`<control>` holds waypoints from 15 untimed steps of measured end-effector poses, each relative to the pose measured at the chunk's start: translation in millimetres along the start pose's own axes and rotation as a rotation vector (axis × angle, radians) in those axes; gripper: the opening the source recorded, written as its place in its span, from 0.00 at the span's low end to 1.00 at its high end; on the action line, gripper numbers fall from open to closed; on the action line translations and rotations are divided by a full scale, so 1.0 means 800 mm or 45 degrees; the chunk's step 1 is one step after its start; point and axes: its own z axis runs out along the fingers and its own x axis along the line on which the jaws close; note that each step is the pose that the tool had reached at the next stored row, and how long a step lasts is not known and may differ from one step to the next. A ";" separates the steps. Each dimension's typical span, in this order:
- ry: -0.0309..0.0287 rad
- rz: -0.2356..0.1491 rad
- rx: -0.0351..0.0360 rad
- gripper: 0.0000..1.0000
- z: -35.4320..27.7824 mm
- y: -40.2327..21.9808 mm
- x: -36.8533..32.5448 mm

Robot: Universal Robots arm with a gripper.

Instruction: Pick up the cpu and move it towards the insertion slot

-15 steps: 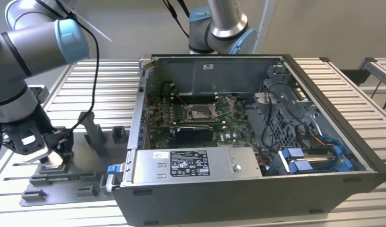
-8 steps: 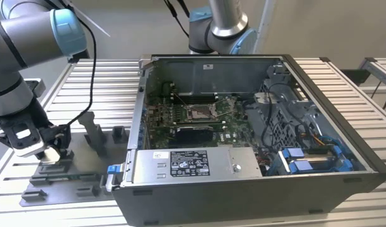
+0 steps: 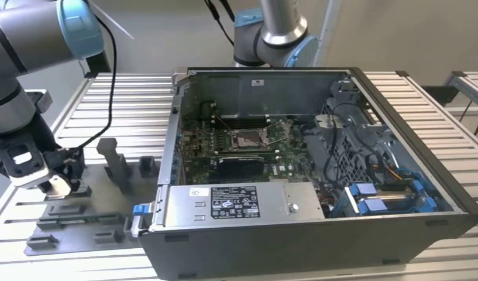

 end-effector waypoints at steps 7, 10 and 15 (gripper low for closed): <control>-0.0001 0.000 -0.0001 0.00 -0.0290 0.0011 0.0003; -0.0002 0.000 -0.0001 0.00 -0.0461 0.0017 0.0005; -0.0002 0.000 -0.0001 0.00 -0.0742 0.0028 0.0008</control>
